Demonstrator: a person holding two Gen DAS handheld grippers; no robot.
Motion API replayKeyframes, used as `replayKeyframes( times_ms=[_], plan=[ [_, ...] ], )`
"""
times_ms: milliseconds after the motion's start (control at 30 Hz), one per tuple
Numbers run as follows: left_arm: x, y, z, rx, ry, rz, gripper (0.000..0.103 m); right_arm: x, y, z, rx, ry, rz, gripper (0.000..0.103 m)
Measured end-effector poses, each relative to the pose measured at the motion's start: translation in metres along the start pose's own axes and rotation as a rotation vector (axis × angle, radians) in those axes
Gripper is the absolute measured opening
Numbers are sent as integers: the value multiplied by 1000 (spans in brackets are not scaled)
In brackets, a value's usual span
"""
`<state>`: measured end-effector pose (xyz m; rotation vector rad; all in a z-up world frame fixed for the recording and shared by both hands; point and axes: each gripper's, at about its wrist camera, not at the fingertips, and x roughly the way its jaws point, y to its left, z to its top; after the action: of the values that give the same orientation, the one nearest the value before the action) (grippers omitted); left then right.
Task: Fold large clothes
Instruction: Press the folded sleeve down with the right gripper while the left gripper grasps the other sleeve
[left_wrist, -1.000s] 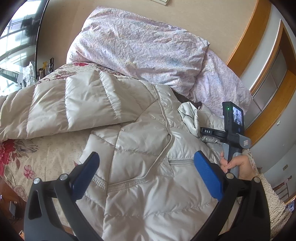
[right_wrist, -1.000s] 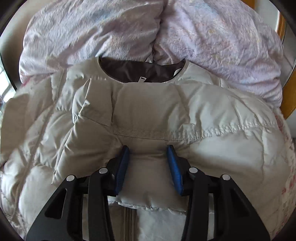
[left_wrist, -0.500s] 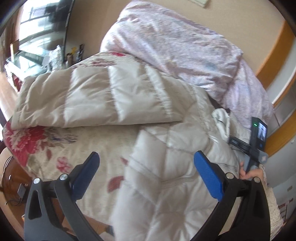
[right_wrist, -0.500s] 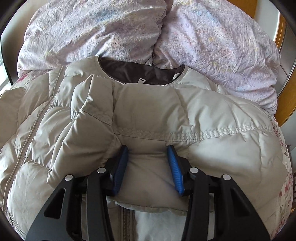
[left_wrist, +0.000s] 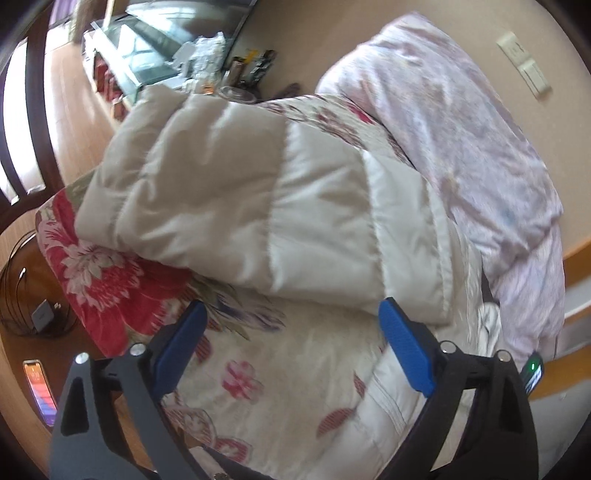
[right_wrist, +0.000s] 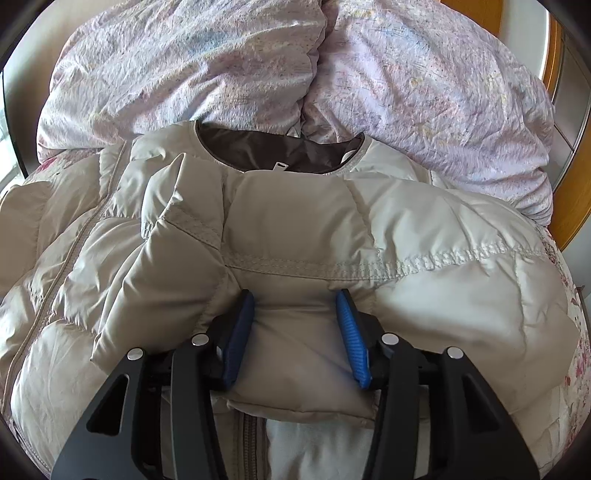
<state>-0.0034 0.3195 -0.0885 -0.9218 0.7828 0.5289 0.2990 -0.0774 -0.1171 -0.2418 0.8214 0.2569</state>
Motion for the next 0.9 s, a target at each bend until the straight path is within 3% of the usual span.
replayKeyframes(
  times_ms=[267,333,433,700,900],
  plan=[
    [7,31,24,-139,-28,25,61,0,0,-1,15,0,10,50],
    [8,37,28,-163,-34,38,40,0,0,-1,18,0,11,50],
    [9,44,36,-172,-35,55,20,0,-1,-1,23,0,16,50],
    [-19,1,57,-27,-128,85,10,0,-1,-2,33,1,23,51],
    [-58,-95,66,199,-235,-18,9,1,-1,-3,29,4,22,51]
  ],
)
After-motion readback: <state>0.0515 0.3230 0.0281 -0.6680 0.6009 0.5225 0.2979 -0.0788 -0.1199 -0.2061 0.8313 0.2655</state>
